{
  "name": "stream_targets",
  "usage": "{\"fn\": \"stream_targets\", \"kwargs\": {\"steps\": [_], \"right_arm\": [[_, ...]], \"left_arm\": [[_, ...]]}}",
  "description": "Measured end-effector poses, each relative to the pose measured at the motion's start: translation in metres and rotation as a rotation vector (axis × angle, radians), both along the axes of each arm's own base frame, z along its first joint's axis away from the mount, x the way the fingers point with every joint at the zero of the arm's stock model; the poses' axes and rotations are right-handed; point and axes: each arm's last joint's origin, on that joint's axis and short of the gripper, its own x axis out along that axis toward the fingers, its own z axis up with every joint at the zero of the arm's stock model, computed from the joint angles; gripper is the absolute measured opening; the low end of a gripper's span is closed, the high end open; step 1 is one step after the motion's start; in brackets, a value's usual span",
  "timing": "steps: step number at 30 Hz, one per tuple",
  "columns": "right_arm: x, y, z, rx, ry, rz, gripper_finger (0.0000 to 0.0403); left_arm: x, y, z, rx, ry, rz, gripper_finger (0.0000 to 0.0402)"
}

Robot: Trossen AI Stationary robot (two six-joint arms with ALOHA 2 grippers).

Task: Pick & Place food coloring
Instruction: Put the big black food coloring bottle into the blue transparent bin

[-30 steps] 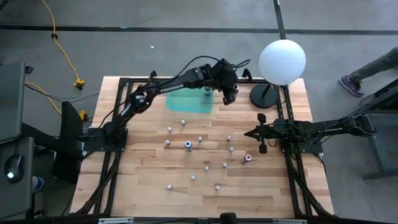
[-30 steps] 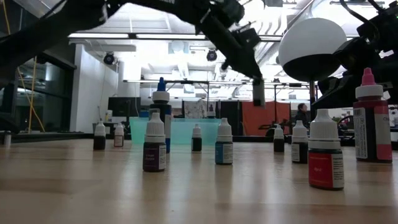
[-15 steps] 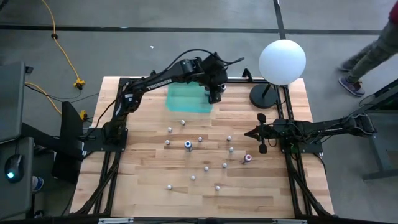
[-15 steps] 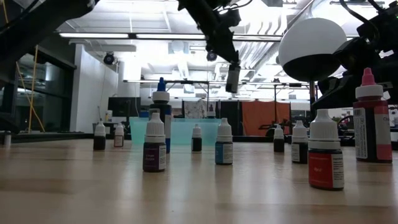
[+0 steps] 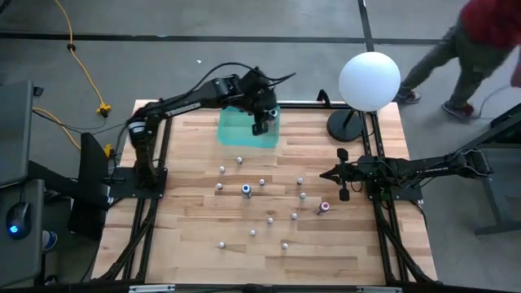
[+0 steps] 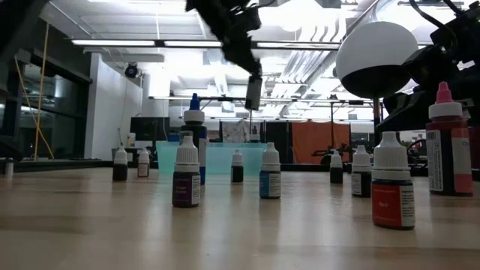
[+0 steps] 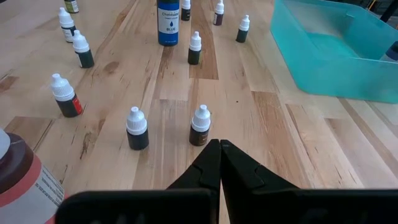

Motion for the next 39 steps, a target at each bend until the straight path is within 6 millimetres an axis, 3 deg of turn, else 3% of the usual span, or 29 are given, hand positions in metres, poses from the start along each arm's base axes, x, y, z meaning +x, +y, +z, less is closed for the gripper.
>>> {"fn": "stream_targets", "kwargs": {"steps": [6, 13, 27, 39], "right_arm": [[0.0, 0.0, 0.0, 0.0, 0.0, 0.0, 0.0], [0.0, 0.0, 0.0, 0.0, 0.0, -0.001, 0.0], [0.0, 0.0, 0.0, 0.0, 0.0, 0.0, 0.0], [0.0, 0.0, 0.0, 0.0, -0.001, -0.001, 0.0]], "left_arm": [[-0.029, 0.006, -0.032, 0.012, -0.08, 0.06, 0.0097], [-0.04, 0.019, -0.058, -0.071, -0.131, 0.177, 0.0097], [-0.013, 0.027, -0.106, -0.175, -0.162, 0.389, 0.0097], [0.006, 0.024, -0.129, -0.2, -0.199, 0.495, 0.0097]]}}
